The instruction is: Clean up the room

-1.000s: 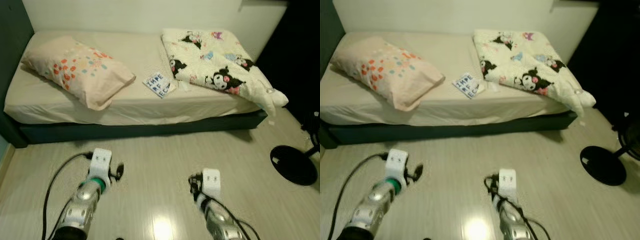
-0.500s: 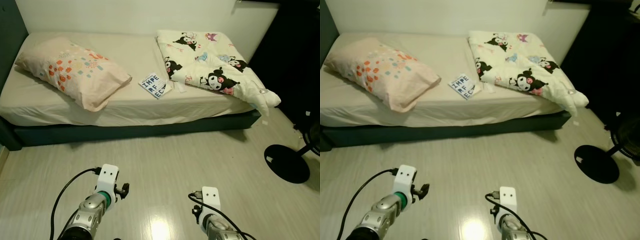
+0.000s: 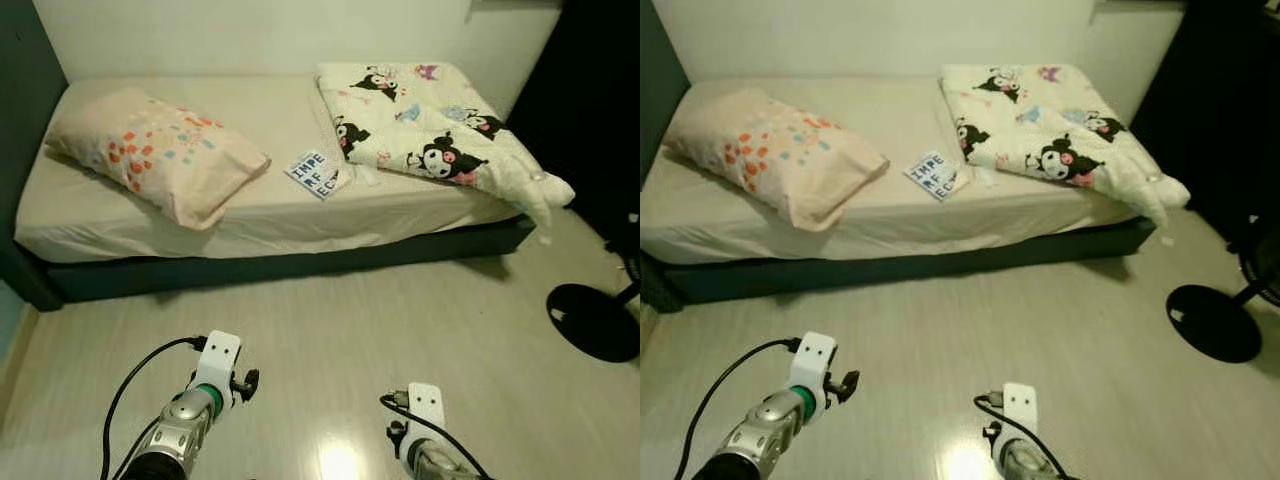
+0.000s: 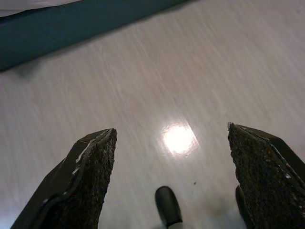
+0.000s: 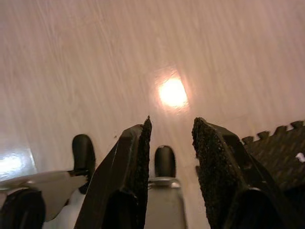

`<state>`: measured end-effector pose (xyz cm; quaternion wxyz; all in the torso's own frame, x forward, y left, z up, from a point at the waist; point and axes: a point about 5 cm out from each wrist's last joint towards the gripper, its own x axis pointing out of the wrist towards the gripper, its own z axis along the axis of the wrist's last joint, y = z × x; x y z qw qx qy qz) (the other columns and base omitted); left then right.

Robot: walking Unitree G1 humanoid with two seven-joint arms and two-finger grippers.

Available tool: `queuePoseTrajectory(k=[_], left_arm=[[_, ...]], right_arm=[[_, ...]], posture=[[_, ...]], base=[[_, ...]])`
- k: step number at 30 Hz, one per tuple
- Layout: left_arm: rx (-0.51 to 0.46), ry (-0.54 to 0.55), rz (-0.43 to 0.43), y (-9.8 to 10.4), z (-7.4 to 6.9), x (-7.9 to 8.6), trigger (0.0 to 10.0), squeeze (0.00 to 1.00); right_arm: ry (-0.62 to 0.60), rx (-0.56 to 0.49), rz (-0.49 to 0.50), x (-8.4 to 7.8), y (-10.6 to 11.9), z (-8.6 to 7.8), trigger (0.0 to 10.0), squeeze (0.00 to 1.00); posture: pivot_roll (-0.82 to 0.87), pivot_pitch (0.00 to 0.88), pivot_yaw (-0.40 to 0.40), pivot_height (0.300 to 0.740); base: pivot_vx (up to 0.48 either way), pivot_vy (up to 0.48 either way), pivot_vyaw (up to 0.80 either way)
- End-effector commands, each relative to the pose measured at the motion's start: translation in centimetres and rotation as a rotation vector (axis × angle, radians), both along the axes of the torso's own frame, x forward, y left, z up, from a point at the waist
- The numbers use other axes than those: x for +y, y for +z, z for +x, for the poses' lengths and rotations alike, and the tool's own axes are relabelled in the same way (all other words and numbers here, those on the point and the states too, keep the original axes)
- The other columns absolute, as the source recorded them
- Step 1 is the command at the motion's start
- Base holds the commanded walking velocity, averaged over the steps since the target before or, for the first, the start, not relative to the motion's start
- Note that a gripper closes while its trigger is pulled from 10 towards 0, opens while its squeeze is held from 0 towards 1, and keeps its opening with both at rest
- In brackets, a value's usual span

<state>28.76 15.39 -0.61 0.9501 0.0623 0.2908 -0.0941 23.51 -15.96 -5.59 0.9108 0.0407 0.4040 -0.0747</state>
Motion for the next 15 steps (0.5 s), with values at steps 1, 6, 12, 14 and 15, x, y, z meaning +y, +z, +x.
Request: queuePoseTrajectory(k=[1, 6, 12, 14, 15], left_arm=[[-0.001, -0.002, 0.013, -0.3, -0.4, 0.2, 10.0, 0.00], [-0.023, 0.032, 0.025, -0.3, -0.4, 1.3, 10.0, 0.00], [-0.042, 0.111, 0.011, -0.1, -0.7, 2.4, 10.0, 0.00], [-0.040, 0.113, 0.014, -0.1, -0.7, 2.5, 10.0, 0.00], [-0.036, 0.115, 0.018, -0.2, -0.7, 2.7, 10.0, 0.00]], right_arm=[[-0.032, 0.018, 0.013, 0.0, -0.4, -0.7, 10.0, 0.00], [-0.037, 0.004, 0.014, 0.4, -0.4, -0.5, 10.0, 0.00], [0.015, -0.033, -0.002, 1.0, 0.2, 0.3, 10.0, 0.00], [0.016, -0.034, -0.002, 1.0, 0.4, 0.5, 10.0, 0.00], [0.019, -0.038, 0.001, 1.0, 0.5, 0.8, 10.0, 0.00]], posture=[[0.09, 0.050, 0.115, 0.740], [0.10, 0.085, 0.087, 0.740], [0.11, 0.104, 0.057, 0.740], [0.11, 0.121, 0.053, 0.740], [0.11, 0.122, 0.051, 0.740]], base=[[0.000, 0.000, 0.00], [0.000, 0.000, 0.00], [0.000, 0.000, 0.00], [0.000, 0.000, 0.00], [0.000, 0.000, 0.00]])
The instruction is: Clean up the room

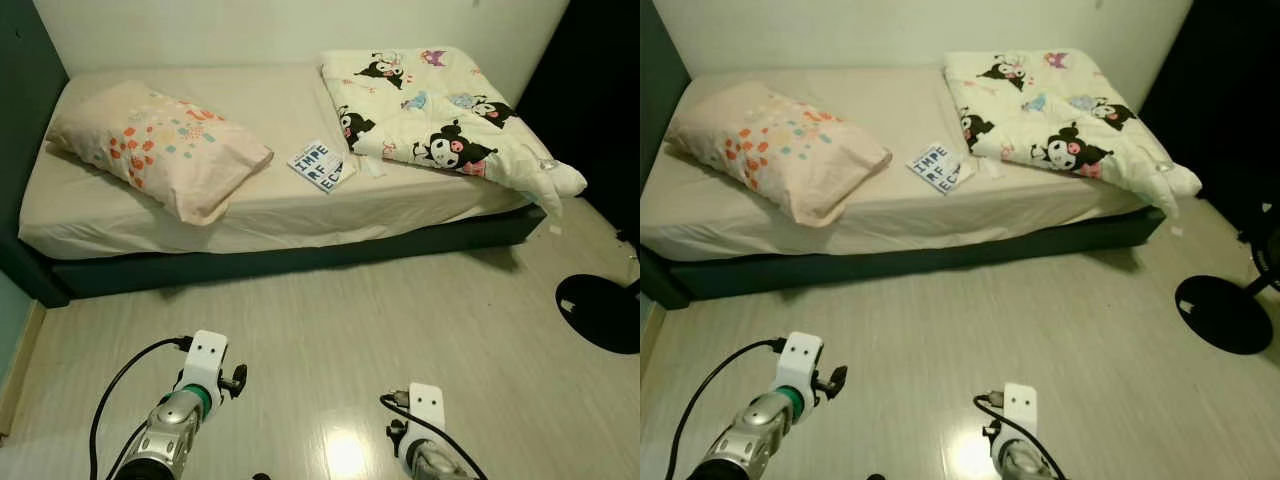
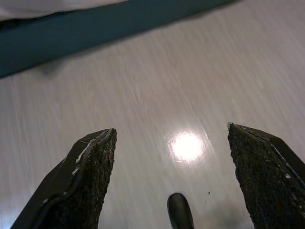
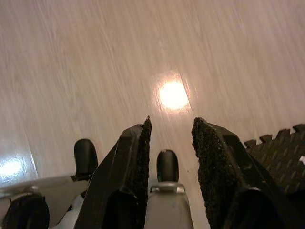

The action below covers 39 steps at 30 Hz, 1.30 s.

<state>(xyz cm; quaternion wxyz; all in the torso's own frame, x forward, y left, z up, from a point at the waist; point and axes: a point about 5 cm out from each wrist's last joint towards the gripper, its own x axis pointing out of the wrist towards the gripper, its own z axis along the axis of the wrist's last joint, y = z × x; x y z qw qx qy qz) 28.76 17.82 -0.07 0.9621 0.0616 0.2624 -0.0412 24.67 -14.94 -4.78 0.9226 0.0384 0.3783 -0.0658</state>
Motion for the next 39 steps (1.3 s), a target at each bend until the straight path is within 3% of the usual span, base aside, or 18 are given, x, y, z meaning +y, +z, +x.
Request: queuePoseTrajectory(k=[1, 7, 13, 18, 39], left_arm=[[0.032, 0.016, -0.006, -0.7, -0.8, 0.3, 10.0, 0.00], [0.027, 0.011, -0.008, -0.5, -0.6, 0.5, 10.0, 0.00], [0.056, -0.034, 0.011, -0.9, -0.8, -0.1, 10.0, 0.00], [0.062, -0.001, -0.014, -0.8, -0.7, 0.1, 10.0, 0.00], [0.066, -0.040, -0.015, -0.8, -0.6, -0.5, 10.0, 0.00]], right_arm=[[0.003, 0.016, 0.004, 0.1, -0.2, -0.2, 10.0, 0.00], [0.016, 0.003, 0.005, 0.4, 0.0, 0.1, 10.0, 0.00], [0.011, 0.002, 0.008, 0.4, 0.0, 0.0, 10.0, 0.00], [0.005, 0.009, 0.009, 0.4, -0.2, -0.3, 10.0, 0.00], [0.012, 0.014, 0.008, 0.3, -0.2, -0.3, 10.0, 0.00]], posture=[[0.11, 0.122, 0.051, 0.740], [0.10, 0.109, 0.056, 0.740], [0.11, 0.104, 0.058, 0.740], [0.10, 0.107, 0.062, 0.740], [0.11, 0.101, 0.044, 0.740]], base=[[0.000, 0.000, 0.00], [0.000, 0.000, 0.00], [0.000, -0.480, 0.00], [0.000, 0.000, 0.00], [0.000, 0.000, 0.00]])
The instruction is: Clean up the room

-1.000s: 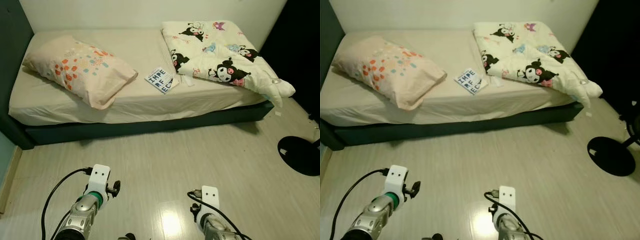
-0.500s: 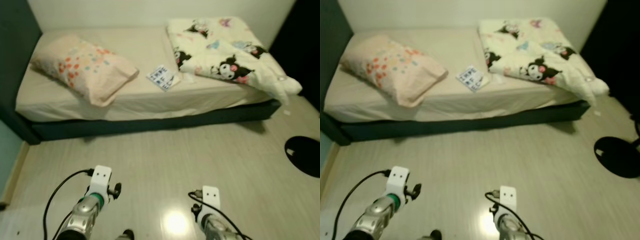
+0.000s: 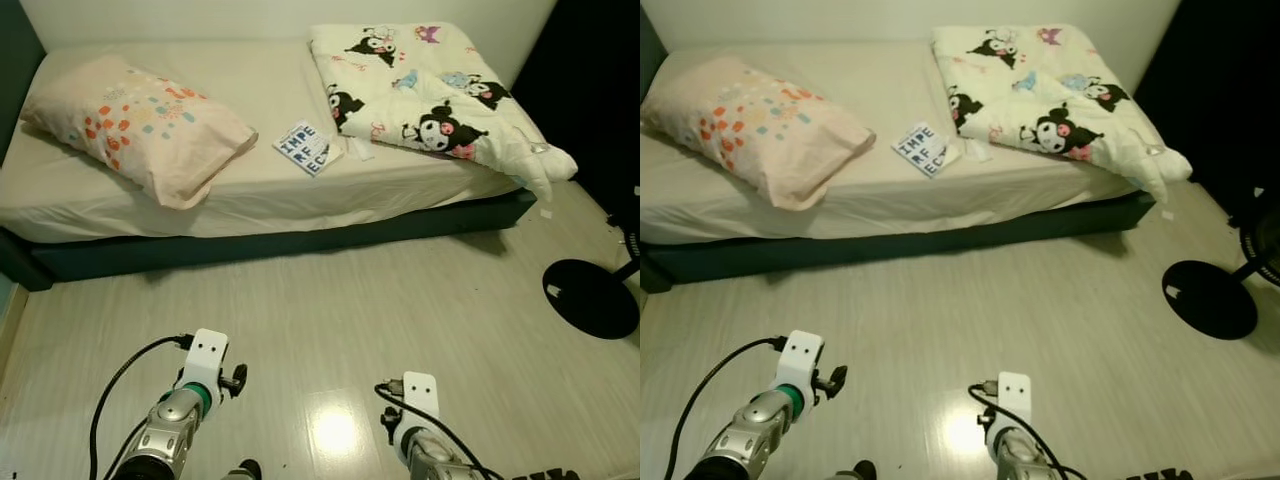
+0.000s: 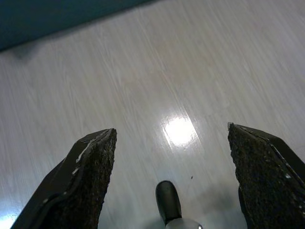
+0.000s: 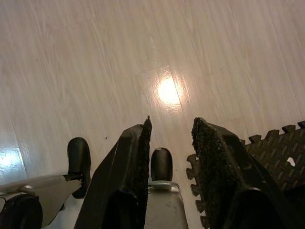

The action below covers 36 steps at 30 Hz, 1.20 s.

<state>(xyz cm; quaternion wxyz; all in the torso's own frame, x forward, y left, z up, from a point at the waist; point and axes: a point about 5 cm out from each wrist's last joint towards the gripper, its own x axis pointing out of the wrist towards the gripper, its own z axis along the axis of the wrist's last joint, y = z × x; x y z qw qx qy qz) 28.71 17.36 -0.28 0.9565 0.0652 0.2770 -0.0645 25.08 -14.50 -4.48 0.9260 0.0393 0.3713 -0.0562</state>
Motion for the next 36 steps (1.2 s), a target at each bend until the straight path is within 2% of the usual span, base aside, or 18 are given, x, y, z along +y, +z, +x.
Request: queuePoseTrajectory(k=[1, 28, 36], left_arm=[[0.035, 0.004, -0.009, -0.6, -0.6, -0.1, 10.0, 0.00], [0.062, -0.027, -0.010, -1.0, -0.7, -0.8, 10.0, 0.00], [0.084, -0.039, -0.021, -1.3, -0.9, -1.1, 10.0, 0.00]], right_arm=[[-0.004, 0.032, 0.000, -0.2, -0.6, -0.7, 10.0, 0.00], [0.001, 0.030, -0.009, -0.2, -0.5, -0.6, 10.0, 0.00], [0.007, 0.029, -0.002, -0.3, -0.5, -0.6, 10.0, 0.00]], posture=[[0.11, 0.101, 0.044, 0.740], [0.10, 0.081, 0.042, 0.740], [0.14, 0.074, 0.011, 0.740]], base=[[0.000, 0.000, 0.00], [0.000, 0.000, 0.00], [0.000, 0.000, 0.00]])
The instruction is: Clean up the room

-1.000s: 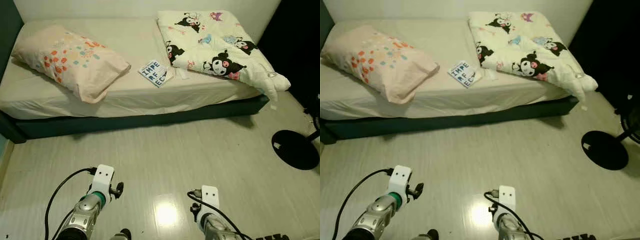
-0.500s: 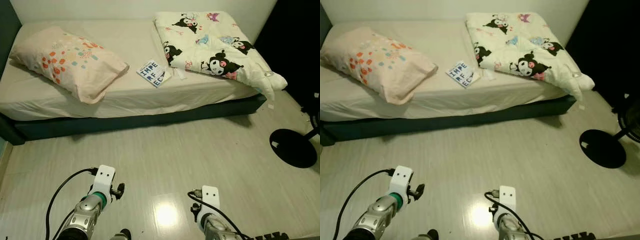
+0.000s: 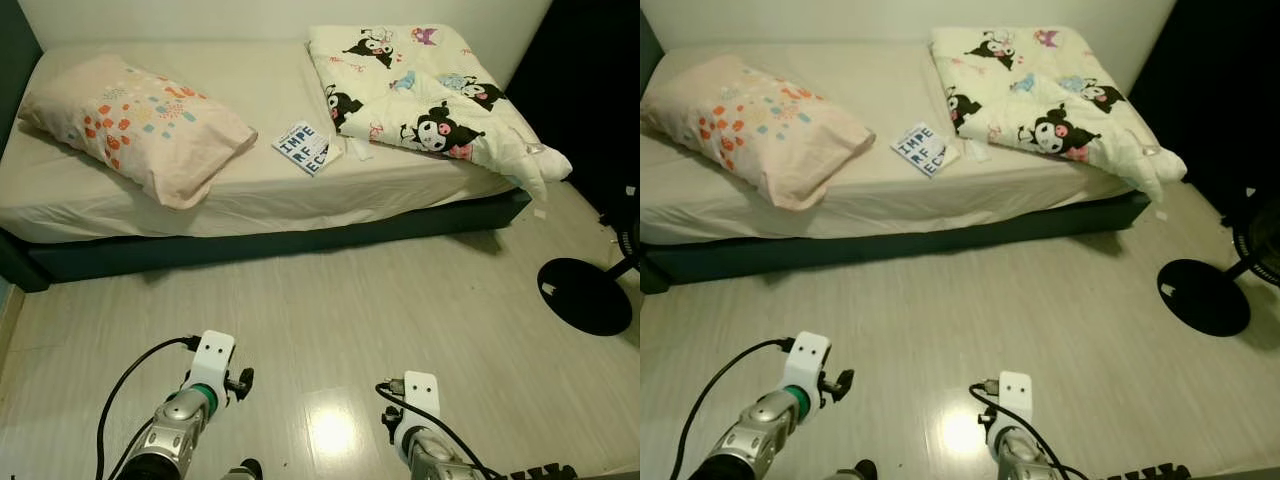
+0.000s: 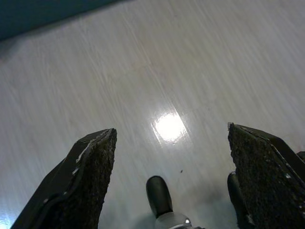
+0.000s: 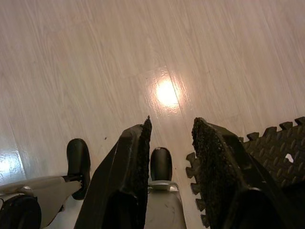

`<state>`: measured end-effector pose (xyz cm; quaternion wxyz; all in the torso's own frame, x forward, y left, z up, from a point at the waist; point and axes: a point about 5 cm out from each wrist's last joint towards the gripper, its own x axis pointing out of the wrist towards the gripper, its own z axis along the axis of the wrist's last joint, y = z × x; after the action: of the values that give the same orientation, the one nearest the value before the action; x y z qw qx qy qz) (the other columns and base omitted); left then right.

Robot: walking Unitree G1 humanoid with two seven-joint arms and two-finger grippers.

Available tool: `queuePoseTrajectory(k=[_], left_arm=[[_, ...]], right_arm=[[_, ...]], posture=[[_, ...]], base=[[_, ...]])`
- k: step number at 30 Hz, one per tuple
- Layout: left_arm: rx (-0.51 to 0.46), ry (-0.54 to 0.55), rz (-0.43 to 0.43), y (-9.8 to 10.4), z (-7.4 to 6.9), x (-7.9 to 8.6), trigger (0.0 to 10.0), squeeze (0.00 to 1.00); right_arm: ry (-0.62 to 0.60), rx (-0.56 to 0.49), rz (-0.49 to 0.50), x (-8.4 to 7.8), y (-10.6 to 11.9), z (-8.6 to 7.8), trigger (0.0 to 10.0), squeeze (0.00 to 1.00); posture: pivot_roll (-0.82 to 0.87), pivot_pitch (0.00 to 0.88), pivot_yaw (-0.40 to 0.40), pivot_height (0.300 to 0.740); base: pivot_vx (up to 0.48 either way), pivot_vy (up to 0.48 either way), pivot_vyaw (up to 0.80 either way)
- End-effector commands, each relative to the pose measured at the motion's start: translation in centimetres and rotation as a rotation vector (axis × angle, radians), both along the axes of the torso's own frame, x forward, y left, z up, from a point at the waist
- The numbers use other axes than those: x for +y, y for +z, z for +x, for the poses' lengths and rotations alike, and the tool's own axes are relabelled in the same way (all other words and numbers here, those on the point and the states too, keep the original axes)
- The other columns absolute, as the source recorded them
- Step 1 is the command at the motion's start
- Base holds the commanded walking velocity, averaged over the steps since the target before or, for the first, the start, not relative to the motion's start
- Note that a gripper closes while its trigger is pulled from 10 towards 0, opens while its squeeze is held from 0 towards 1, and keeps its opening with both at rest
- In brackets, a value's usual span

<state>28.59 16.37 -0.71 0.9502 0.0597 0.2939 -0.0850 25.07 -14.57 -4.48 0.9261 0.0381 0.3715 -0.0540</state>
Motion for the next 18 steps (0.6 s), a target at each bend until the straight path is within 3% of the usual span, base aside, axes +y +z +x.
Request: queuePoseTrajectory(k=[1, 5, 18], left_arm=[[0.046, -0.006, -0.002, -0.85, -0.76, -0.21, 10.0, 0.00], [0.047, -0.002, -0.004, -0.87, -0.78, -0.27, 10.0, 0.00], [0.054, 0.004, -0.011, -1.01, -0.87, -0.42, 10.0, 0.00]], right_arm=[[0.008, 0.033, 0.008, -0.11, -0.50, -0.62, 10.0, 0.00], [0.047, 0.025, 0.057, 0.51, -0.38, -0.45, 10.0, 0.00], [0.092, 0.005, 0.024, 0.53, -0.33, -0.47, 10.0, 0.00]], posture=[[0.14, 0.074, 0.004, 0.740], [0.15, 0.080, -0.002, 0.740], [0.15, 0.080, -0.009, 0.740]], base=[[0.000, 0.000, 0.00], [0.000, 0.000, 0.00], [0.000, 0.000, 0.00]])
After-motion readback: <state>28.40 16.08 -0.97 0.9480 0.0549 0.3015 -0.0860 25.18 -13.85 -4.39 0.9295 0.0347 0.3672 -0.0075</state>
